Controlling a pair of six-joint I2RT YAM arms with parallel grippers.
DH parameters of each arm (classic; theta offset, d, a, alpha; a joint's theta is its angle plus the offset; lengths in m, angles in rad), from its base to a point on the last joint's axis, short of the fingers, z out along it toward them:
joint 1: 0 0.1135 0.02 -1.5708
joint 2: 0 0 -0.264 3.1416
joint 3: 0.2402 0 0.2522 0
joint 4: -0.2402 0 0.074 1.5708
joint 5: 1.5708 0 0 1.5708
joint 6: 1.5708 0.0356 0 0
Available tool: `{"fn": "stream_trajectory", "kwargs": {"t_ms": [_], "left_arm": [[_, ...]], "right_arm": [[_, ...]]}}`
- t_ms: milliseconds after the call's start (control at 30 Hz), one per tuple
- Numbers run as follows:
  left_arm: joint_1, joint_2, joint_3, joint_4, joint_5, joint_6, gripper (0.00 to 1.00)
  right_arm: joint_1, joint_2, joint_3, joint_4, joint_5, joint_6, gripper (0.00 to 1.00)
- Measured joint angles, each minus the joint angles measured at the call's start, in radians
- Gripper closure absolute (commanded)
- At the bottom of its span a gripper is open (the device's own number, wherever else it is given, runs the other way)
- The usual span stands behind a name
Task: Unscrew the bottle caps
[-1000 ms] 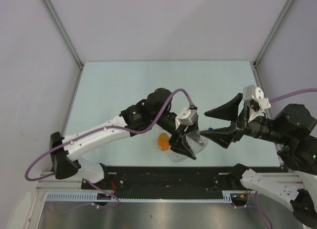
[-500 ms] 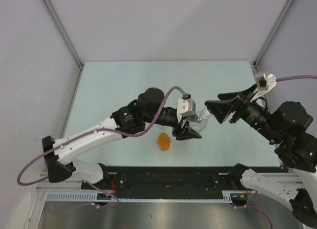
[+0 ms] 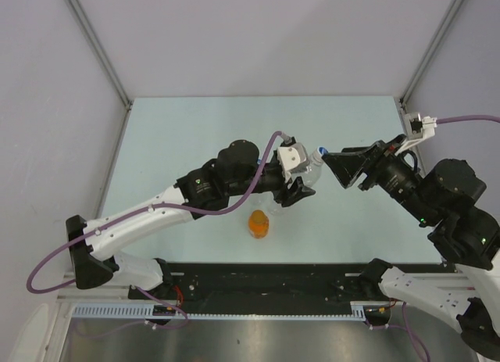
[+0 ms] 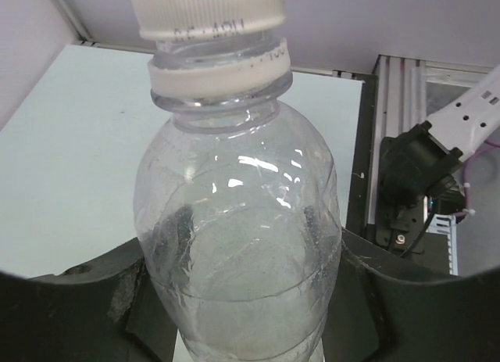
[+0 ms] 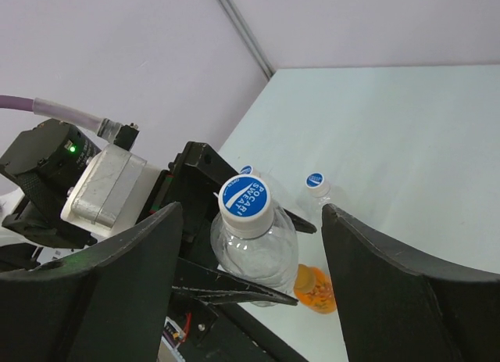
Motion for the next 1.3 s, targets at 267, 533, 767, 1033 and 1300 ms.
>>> {"fn": "stream_trajectory", "kwargs": {"t_ms": [267,533,767,1033,1300], "left_arm": [[-0.004,0.000,0.000,0.000,-0.060,0.000,1.00],[-0.013,0.000,0.000,0.000,-0.080,0.003,1.00],[-0.017,0.000,0.000,0.000,-0.090,0.008,1.00],[-0.018,0.000,0.000,0.000,-0.092,0.009,1.00],[-0.022,0.000,0.000,0.000,-0.099,0.009,1.00]], "right_arm": [[0.000,0.035,-0.016,0.012,-0.011,0.021,0.23],[0.000,0.060,-0.032,0.024,-0.011,0.032,0.25],[0.000,0.060,-0.035,0.047,-0.011,0.032,0.31],[0.000,0.058,-0.035,0.065,-0.018,0.030,0.45],[0.000,0.065,-0.035,0.065,-0.026,0.030,0.43]]}}
